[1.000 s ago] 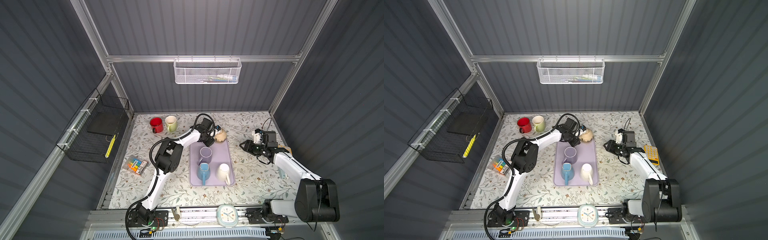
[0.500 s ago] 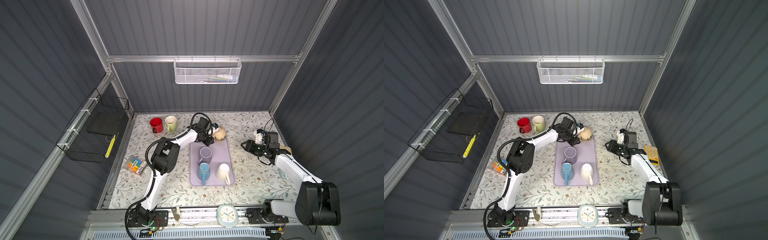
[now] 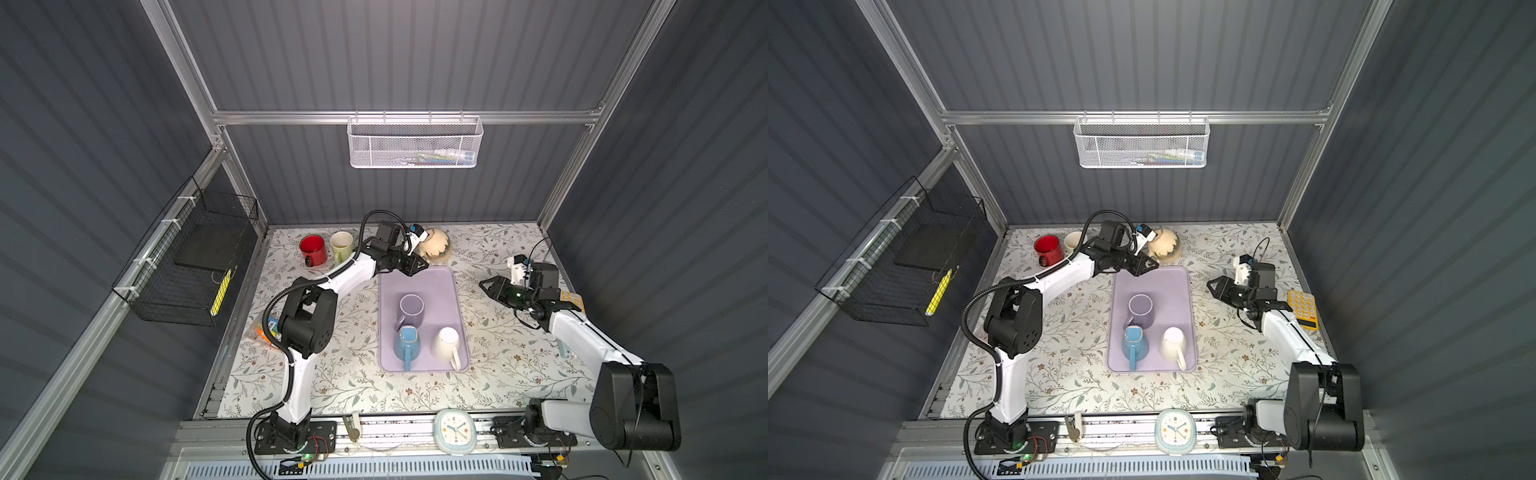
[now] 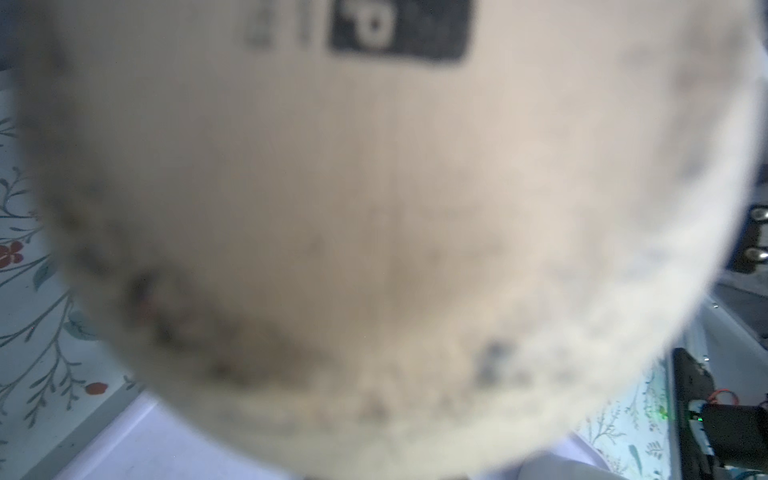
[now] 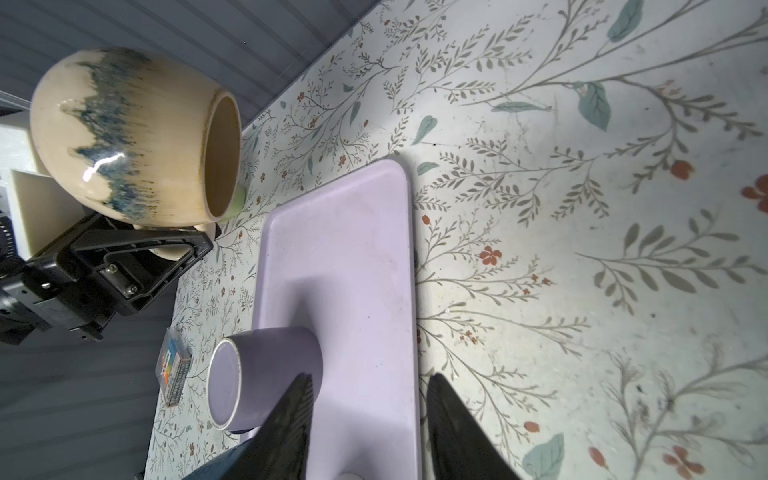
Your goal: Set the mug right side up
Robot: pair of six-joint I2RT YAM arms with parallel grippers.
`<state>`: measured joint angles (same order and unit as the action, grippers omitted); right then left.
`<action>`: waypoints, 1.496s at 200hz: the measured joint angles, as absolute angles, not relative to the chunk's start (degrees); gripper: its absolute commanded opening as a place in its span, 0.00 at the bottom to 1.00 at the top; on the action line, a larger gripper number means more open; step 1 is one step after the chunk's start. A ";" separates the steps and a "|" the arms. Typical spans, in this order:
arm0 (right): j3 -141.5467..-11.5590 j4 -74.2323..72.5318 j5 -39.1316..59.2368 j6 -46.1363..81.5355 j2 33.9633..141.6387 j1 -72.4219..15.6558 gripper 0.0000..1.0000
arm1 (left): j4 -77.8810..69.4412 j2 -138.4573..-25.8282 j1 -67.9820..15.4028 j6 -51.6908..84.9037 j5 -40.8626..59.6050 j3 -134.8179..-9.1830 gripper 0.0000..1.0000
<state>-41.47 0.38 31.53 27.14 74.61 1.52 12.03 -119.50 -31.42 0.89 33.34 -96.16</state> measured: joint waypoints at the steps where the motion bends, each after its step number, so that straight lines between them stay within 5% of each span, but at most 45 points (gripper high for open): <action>1: -41.47 0.32 31.59 27.16 74.63 1.52 0.48 | 11.92 -119.37 -31.40 1.04 33.56 -96.05 0.08; 170: -31.94 -43.09 51.55 37.69 73.32 1.10 0.51 | -3.64 -112.20 -31.46 17.61 47.64 -87.00 0.07; 299: -38.98 -68.66 58.94 48.93 89.80 -4.19 0.53 | -11.57 -109.36 -33.36 25.36 49.56 -84.47 0.05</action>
